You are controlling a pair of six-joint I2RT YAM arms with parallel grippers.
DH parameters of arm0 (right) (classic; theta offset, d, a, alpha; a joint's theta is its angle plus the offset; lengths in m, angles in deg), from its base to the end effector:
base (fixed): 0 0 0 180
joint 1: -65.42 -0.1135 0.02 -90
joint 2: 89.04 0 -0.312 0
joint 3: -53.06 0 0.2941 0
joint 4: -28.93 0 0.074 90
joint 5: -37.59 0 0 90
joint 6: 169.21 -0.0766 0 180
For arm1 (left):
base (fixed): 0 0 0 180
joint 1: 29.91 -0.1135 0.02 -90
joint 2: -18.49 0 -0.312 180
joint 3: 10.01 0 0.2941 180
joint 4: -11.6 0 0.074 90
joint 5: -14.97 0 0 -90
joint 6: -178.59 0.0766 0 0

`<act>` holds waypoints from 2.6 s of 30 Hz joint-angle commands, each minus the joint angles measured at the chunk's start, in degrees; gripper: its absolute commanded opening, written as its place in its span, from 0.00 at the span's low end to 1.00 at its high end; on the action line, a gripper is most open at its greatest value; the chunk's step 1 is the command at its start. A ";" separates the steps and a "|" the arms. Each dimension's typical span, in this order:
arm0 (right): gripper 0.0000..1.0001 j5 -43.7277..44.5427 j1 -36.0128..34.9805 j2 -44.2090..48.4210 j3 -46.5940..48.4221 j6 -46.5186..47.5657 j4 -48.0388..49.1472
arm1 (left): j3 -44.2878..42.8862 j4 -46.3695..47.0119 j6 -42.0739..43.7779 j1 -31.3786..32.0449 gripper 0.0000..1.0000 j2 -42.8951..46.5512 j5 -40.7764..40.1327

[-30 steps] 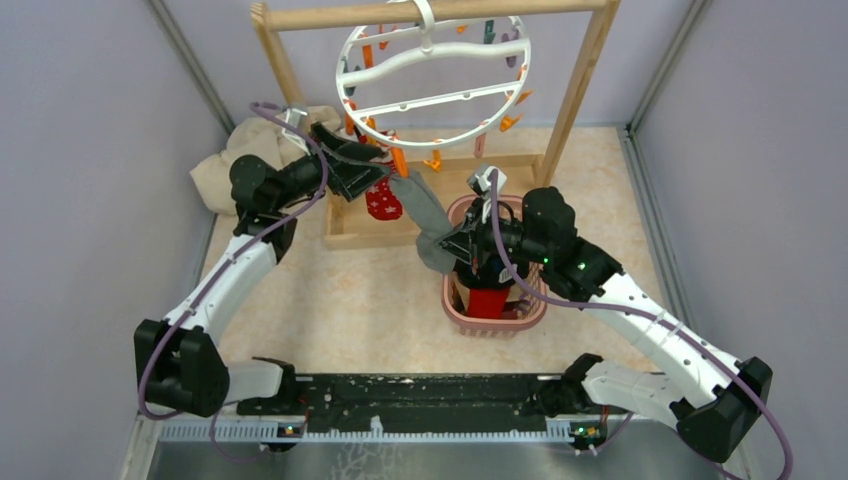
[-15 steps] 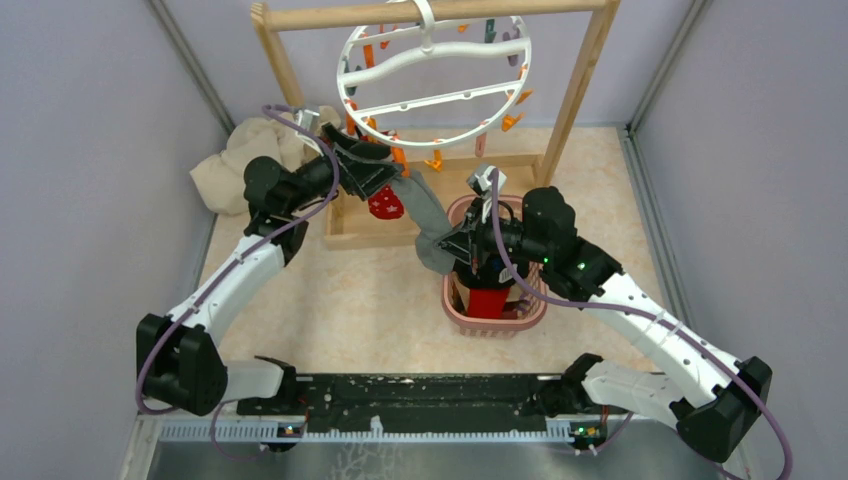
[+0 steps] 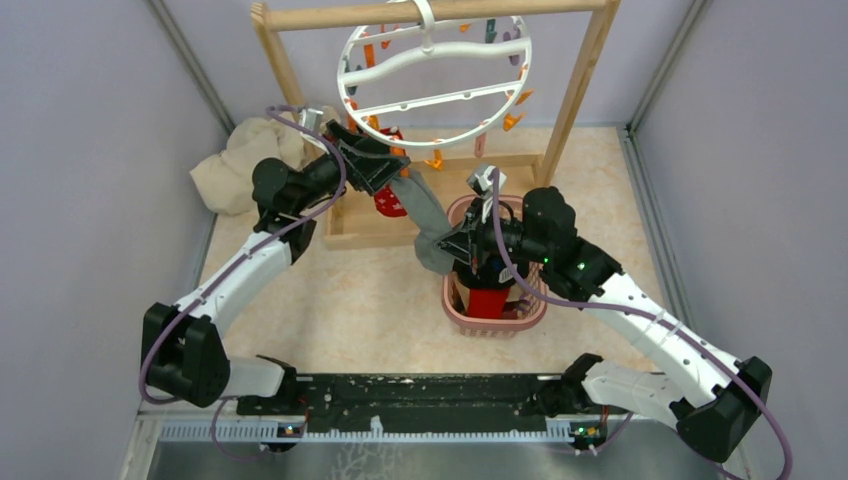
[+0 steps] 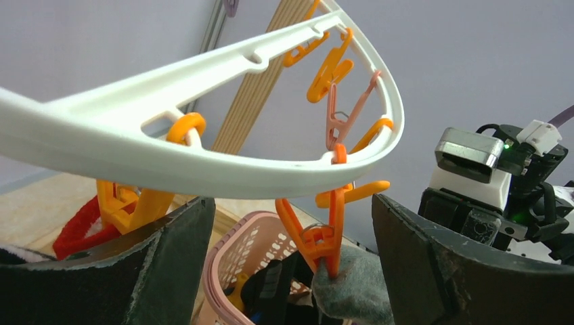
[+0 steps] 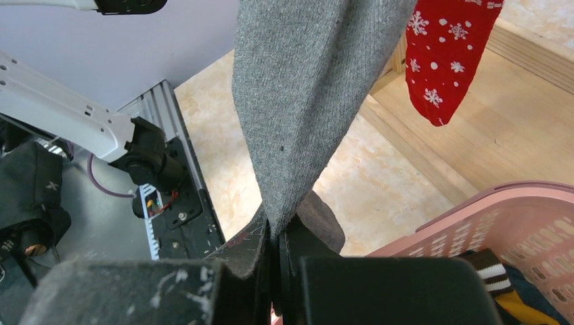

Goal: Remove the socks clipped to the hanger
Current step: Remove the sock from the hanger, then place the sock in the bin.

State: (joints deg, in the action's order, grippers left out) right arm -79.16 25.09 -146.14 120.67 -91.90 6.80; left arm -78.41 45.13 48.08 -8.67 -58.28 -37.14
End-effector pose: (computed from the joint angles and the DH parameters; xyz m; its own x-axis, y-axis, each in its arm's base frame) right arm 0.1905 0.2070 0.4004 -0.3506 -0.0403 -0.9357 -0.8580 0.4144 0.3036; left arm 0.3197 -0.1747 0.4316 -0.2210 -0.4641 -0.8578 0.8687 0.3061 -0.3894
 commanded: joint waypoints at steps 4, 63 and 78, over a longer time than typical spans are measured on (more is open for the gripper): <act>0.00 -0.82 0.45 0.58 -0.56 -0.59 3.66 | -0.55 6.80 -0.38 1.04 0.90 -0.29 -3.94; 0.00 -1.31 0.43 0.10 -1.60 -0.78 4.66 | -5.05 -0.02 3.35 2.41 0.25 -1.81 -2.32; 0.00 8.01 0.43 3.55 3.81 2.79 -5.70 | -4.06 -3.82 4.47 2.47 0.27 -1.03 -2.60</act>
State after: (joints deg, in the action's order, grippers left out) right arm -77.19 25.09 -144.96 119.38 -91.77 4.51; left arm -81.45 42.96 51.82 -6.47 -59.64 -40.03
